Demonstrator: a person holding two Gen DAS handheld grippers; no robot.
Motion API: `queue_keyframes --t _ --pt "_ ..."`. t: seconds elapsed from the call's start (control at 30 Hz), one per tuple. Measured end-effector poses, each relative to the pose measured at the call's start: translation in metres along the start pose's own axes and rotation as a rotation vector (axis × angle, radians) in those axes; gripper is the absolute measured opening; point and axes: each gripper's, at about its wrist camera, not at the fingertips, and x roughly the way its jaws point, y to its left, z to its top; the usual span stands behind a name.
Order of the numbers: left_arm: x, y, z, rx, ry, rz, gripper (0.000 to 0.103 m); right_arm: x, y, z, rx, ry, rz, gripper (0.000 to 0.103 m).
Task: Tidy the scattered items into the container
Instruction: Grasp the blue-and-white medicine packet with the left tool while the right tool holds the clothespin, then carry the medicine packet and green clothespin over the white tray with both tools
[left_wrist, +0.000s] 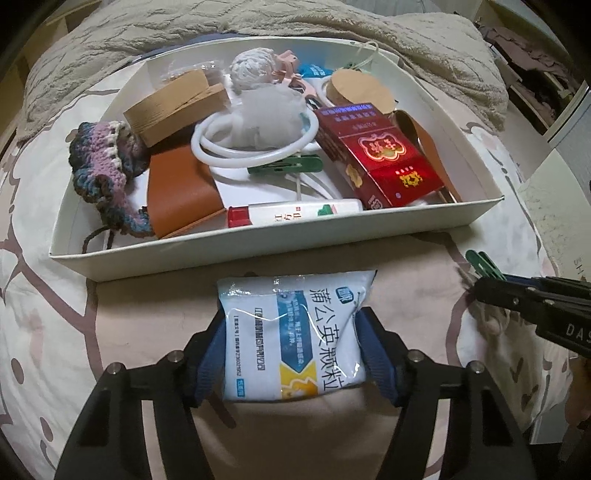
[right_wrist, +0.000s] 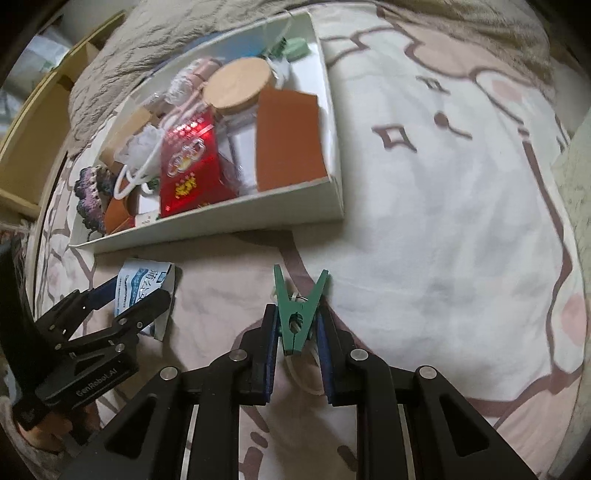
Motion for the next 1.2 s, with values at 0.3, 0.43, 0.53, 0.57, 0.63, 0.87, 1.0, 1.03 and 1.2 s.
queue_keyframes --t 0.3,0.43,0.53,0.57,0.63,0.87,1.0,1.03,1.2 --pt "-0.004 0.002 0.002 -0.004 -0.016 0.01 0.067 0.002 0.009 0.0 -0.036 0.007 -0.006 0.021" --pt "-0.007 0.002 -0.003 -0.008 -0.003 -0.002 0.067 0.005 0.024 -0.004 -0.129 0.014 -0.054 0.021" --pt "-0.014 0.001 -0.009 0.006 -0.009 -0.011 0.067 0.002 0.035 -0.007 -0.19 0.009 -0.061 0.021" --pt "-0.018 0.001 -0.01 0.015 -0.018 -0.011 0.067 0.001 0.039 -0.008 -0.203 0.004 -0.06 0.021" --pt "-0.026 0.0 -0.012 0.028 -0.031 -0.016 0.067 -0.005 0.046 -0.007 -0.233 -0.015 -0.053 0.021" --pt "-0.069 -0.001 -0.006 0.059 -0.141 -0.035 0.067 -0.039 0.06 0.004 -0.257 -0.102 0.006 0.021" --pt "-0.091 0.0 0.0 0.069 -0.222 -0.018 0.067 -0.055 0.066 0.011 -0.248 -0.153 0.026 0.021" --pt "-0.096 0.001 0.002 0.072 -0.243 -0.011 0.067 -0.059 0.065 0.01 -0.246 -0.164 0.029 0.021" --pt "-0.114 0.006 0.01 0.073 -0.321 0.018 0.067 -0.073 0.065 0.018 -0.224 -0.215 0.041 0.021"
